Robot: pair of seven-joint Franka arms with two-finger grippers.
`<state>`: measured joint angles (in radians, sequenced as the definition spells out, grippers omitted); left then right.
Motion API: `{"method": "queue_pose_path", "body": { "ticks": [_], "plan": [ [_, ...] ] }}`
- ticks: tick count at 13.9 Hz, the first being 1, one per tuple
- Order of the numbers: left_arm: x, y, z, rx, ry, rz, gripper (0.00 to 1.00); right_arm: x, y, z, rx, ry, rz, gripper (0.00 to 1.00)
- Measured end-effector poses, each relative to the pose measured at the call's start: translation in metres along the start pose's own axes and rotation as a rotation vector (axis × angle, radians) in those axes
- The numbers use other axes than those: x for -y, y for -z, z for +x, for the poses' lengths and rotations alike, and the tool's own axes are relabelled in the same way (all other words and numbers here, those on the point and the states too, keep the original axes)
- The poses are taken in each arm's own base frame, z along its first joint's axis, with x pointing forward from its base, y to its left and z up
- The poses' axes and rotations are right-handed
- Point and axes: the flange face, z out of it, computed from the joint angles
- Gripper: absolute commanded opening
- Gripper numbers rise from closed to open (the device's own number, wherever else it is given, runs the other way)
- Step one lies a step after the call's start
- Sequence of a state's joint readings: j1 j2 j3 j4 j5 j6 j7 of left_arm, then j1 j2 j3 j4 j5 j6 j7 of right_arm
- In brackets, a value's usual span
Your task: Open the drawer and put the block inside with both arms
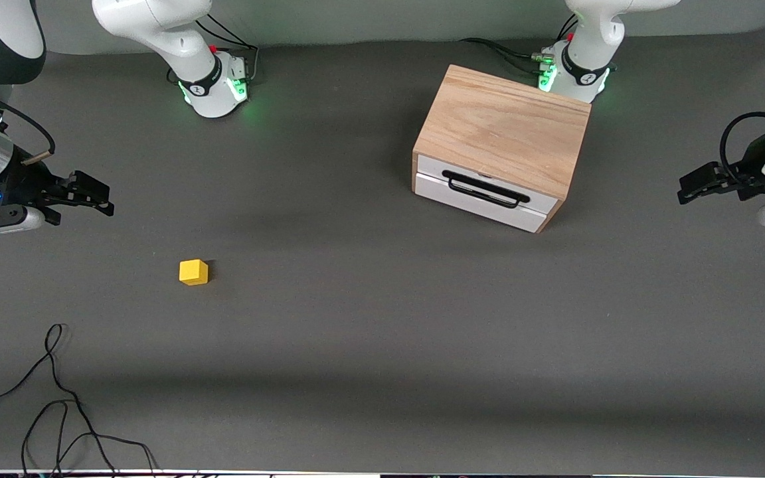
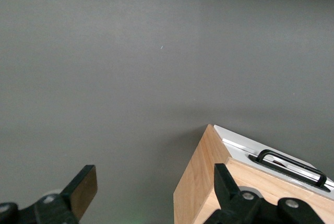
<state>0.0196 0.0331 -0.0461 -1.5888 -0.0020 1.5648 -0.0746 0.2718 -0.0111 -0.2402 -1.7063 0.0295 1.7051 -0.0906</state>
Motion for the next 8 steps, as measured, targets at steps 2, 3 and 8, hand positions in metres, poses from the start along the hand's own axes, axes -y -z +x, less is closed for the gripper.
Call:
{"method": "queue_pose_path", "body": {
  "ticks": [2,3,8],
  "plan": [
    [-0.0001,-0.0003,0.0000,0.000,-0.002,0.004,1.00,-0.0004,-0.0014,0.0005,0.003,-0.001,0.000,1.00],
    [-0.0002,-0.0006,0.0000,0.001,-0.002,0.006,1.00,-0.0007,-0.0020,0.0007,0.004,-0.002,-0.001,1.00],
    [-0.0001,-0.0012,-0.0001,0.002,-0.003,0.009,1.00,-0.0013,-0.0008,0.0052,0.000,-0.003,-0.005,1.00]
  ]
}}
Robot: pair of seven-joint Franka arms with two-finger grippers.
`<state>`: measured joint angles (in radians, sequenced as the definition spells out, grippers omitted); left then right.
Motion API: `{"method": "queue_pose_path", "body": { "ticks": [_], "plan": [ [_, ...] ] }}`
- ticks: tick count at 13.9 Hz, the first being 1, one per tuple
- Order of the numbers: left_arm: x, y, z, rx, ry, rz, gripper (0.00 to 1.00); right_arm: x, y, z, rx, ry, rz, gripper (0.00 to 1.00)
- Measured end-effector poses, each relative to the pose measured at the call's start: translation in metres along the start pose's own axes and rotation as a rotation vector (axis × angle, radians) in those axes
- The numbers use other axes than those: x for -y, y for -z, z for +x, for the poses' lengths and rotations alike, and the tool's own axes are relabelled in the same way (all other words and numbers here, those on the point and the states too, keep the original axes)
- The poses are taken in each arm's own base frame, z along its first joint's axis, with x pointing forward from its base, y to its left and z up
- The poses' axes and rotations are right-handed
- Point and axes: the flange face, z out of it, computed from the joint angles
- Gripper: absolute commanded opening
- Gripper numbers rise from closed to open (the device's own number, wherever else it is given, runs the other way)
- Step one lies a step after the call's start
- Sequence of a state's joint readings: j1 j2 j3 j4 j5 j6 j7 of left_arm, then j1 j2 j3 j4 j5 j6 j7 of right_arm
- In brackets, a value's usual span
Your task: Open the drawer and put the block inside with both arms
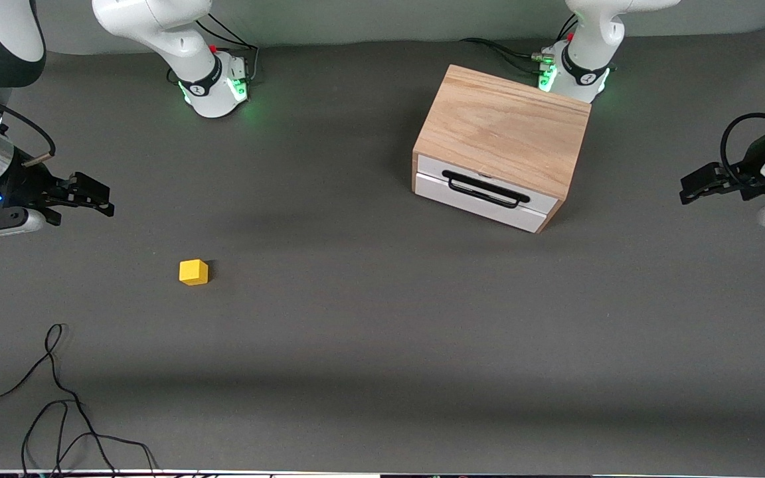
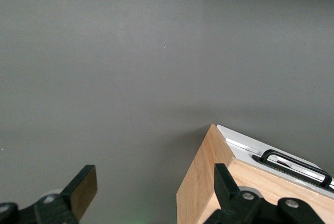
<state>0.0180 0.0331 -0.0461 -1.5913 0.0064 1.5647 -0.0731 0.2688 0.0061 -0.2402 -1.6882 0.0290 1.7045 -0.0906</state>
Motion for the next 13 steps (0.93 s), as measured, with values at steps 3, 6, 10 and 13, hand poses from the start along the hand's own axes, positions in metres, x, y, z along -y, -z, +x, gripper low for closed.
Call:
{"method": "queue_pose_path", "body": {
  "ticks": [3,6,10,13],
  "plan": [
    [0.000,-0.003,-0.001,0.017,0.000,0.001,1.00,-0.001,-0.001,0.004,0.001,-0.003,-0.003,1.00],
    [-0.007,-0.009,-0.001,0.041,0.009,-0.004,1.00,-0.002,-0.005,0.003,0.023,-0.004,-0.003,1.00],
    [-0.076,-0.017,-0.004,0.054,0.186,-0.035,1.00,-0.002,-0.020,0.009,0.050,-0.007,-0.007,1.00],
    [-0.149,-0.023,-0.014,0.046,0.431,-0.037,1.00,-0.001,-0.022,0.011,0.052,-0.006,-0.008,1.00]
  ]
}}
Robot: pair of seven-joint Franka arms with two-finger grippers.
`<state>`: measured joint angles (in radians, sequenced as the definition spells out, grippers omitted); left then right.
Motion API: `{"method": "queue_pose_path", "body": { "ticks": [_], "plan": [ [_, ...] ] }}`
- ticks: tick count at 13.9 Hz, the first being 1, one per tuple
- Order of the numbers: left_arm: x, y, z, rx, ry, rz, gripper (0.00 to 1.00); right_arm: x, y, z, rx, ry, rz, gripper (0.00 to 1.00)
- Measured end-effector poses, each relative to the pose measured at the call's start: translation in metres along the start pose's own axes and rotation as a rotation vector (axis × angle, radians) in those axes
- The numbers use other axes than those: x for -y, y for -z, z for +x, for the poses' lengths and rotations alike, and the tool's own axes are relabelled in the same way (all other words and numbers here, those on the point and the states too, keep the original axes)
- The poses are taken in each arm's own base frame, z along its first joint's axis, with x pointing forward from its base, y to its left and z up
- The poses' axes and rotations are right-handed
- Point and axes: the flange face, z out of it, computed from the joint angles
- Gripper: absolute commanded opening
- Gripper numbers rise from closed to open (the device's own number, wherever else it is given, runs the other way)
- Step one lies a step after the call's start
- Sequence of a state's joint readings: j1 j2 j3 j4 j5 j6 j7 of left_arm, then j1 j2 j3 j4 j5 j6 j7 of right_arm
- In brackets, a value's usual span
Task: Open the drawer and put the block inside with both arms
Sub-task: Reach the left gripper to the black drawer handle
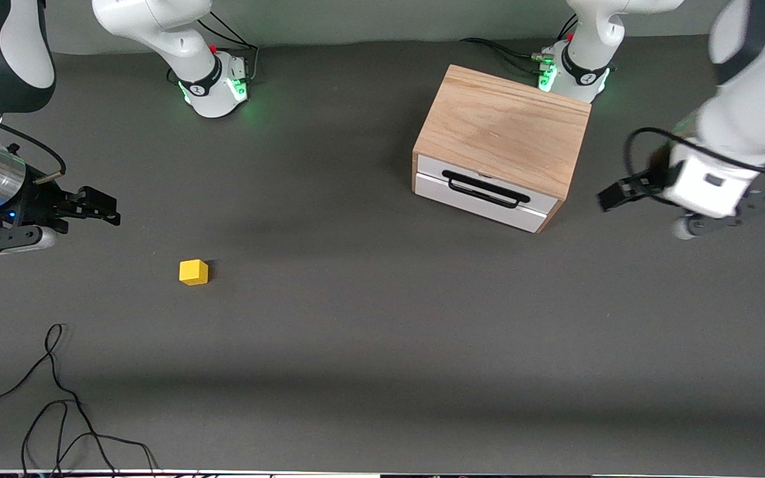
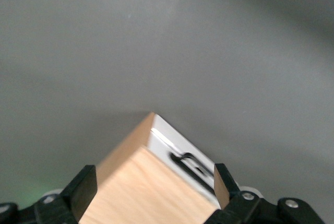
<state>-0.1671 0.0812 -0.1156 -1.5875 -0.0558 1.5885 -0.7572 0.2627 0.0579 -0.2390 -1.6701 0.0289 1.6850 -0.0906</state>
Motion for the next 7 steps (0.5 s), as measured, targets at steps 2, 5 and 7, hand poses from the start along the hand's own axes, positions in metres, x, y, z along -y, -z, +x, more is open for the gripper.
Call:
{"method": "queue_pose_path", "body": {
  "ticks": [2,5,7],
  "plan": [
    [-0.036,-0.009,-0.027,-0.001,0.185,0.004,1.00,0.000,0.001,0.000,-0.003,0.000,0.000,1.00],
    [-0.086,-0.022,-0.063,-0.002,0.463,0.005,1.00,-0.001,0.006,0.001,-0.012,0.005,-0.026,1.00],
    [-0.115,-0.035,-0.089,0.004,0.572,0.023,1.00,0.000,0.010,0.002,-0.020,0.011,-0.041,1.00]
  ]
}}
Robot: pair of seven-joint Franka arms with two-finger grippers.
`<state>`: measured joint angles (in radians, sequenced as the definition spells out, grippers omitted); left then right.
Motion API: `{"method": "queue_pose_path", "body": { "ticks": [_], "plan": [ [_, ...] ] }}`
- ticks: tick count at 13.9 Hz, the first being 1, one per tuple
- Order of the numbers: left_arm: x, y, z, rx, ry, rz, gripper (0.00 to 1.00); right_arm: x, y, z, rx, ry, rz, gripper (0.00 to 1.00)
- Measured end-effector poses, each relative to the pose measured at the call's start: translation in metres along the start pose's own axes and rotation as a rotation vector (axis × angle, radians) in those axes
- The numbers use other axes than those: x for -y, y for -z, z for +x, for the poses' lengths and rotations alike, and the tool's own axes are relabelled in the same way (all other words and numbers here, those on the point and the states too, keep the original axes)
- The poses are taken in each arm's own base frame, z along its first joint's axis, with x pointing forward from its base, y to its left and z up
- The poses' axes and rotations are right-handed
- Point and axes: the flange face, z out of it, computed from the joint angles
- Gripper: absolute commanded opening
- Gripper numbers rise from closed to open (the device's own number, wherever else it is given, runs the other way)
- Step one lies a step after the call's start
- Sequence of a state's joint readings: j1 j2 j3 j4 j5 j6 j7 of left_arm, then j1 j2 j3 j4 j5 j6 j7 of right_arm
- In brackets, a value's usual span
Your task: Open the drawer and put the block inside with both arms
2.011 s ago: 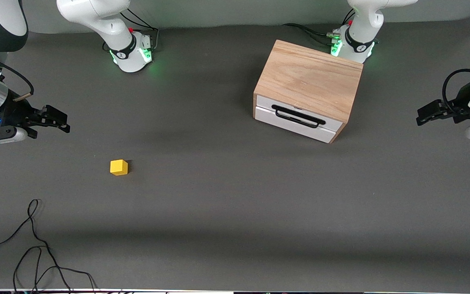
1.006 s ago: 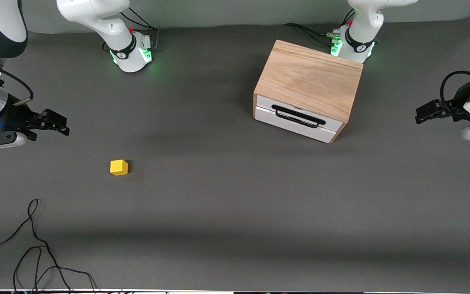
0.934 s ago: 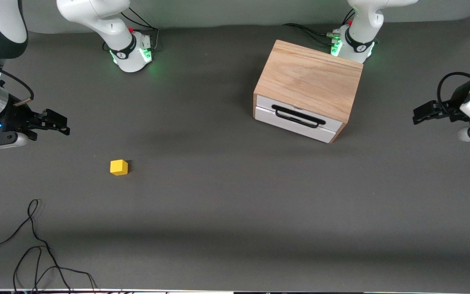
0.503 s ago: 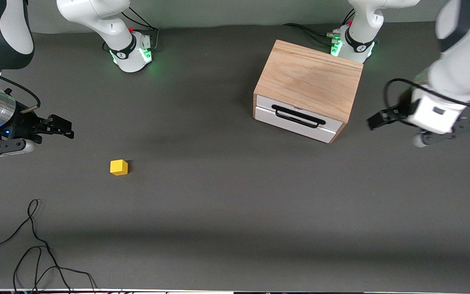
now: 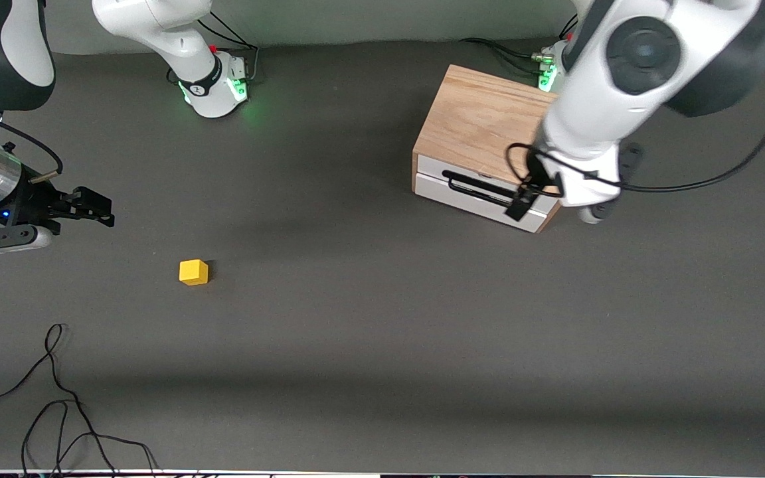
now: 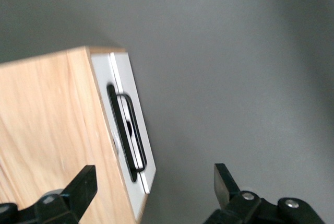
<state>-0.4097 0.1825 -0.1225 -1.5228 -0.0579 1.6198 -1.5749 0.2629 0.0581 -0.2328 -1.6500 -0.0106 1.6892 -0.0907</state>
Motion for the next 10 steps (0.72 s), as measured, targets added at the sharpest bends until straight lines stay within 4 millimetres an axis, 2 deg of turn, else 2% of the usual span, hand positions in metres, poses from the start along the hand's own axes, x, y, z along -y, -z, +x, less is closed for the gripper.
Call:
{"method": "queue_pose_path", "body": {
  "ticks": [2,4,10],
  "plan": [
    [-0.005,-0.016,-0.030,-0.003,0.038,0.028,1.00,0.001,0.001,0.000,-0.002,0.002,-0.001,1.00],
    [-0.008,-0.030,-0.048,-0.002,0.070,0.056,1.00,0.001,0.001,0.001,-0.003,0.002,-0.002,1.00],
    [0.001,-0.072,-0.067,-0.019,0.062,0.235,1.00,0.003,-0.014,0.010,0.007,0.005,-0.007,1.00]
  ]
}}
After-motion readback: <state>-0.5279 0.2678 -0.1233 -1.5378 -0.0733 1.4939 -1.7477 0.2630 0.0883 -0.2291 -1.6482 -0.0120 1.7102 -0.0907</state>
